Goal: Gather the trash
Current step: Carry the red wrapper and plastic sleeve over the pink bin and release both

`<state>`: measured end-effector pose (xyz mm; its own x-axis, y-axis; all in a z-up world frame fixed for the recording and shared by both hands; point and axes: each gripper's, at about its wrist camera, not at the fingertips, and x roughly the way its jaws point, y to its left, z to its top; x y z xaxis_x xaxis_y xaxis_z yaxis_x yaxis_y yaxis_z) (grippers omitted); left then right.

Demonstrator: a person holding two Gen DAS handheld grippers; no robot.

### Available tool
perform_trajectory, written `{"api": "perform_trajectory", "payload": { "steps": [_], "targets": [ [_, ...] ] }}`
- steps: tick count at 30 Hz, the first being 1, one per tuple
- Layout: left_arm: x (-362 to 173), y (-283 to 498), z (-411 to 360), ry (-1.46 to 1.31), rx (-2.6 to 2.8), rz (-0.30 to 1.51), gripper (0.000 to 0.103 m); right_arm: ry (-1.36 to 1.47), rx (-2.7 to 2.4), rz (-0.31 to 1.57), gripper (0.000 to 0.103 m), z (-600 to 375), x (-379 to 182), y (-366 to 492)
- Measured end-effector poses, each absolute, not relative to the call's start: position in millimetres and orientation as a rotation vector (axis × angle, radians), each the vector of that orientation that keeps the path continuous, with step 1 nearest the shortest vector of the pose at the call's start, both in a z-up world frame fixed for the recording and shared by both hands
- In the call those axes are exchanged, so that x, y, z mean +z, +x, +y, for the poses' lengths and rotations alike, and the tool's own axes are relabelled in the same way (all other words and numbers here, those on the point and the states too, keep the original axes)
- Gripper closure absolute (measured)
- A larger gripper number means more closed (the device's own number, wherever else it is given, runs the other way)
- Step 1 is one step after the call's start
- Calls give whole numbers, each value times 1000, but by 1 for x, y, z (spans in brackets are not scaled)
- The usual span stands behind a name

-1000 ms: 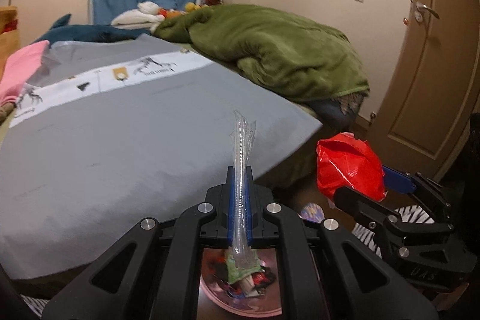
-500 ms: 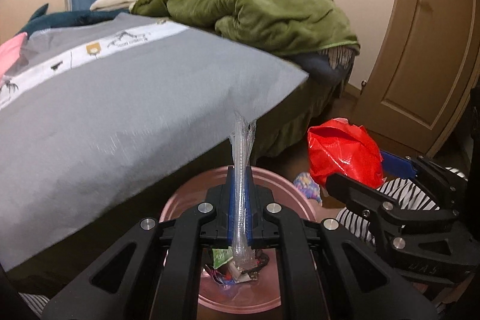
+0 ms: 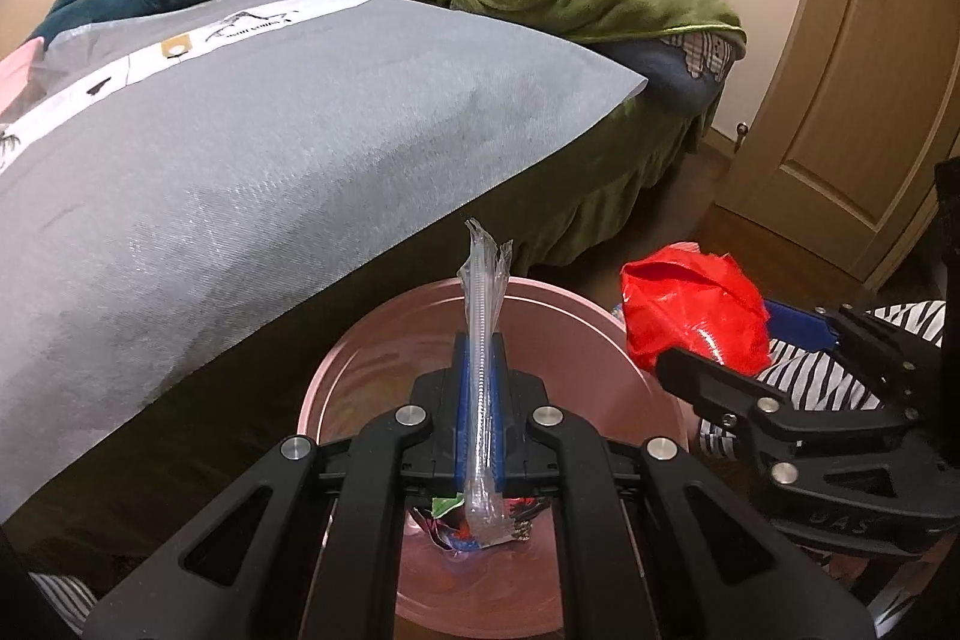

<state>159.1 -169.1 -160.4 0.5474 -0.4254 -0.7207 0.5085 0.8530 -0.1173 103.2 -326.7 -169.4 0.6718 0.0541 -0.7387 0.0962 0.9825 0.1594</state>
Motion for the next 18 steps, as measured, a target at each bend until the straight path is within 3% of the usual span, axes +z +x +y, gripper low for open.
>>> {"api": "perform_trajectory", "payload": {
  "steps": [8, 10, 12, 14, 18],
  "targets": [
    [-174, 167, -170, 108, -547, 860, 97, 197, 1, 887, 30, -323, -183, 112],
    [-178, 170, -170, 106, -544, 879, 93, 203, 0, 905, 27, -323, -187, 114],
    [-183, 172, -170, 100, -525, 907, 50, 213, 0, 925, 21, -323, -191, 116],
    [-186, 176, -162, 87, -429, 914, 25, 219, -26, 926, 16, -327, -192, 116],
    [-181, 177, -156, 59, -413, 901, 15, 224, -45, 919, 13, -329, -190, 115]
  ]
}}
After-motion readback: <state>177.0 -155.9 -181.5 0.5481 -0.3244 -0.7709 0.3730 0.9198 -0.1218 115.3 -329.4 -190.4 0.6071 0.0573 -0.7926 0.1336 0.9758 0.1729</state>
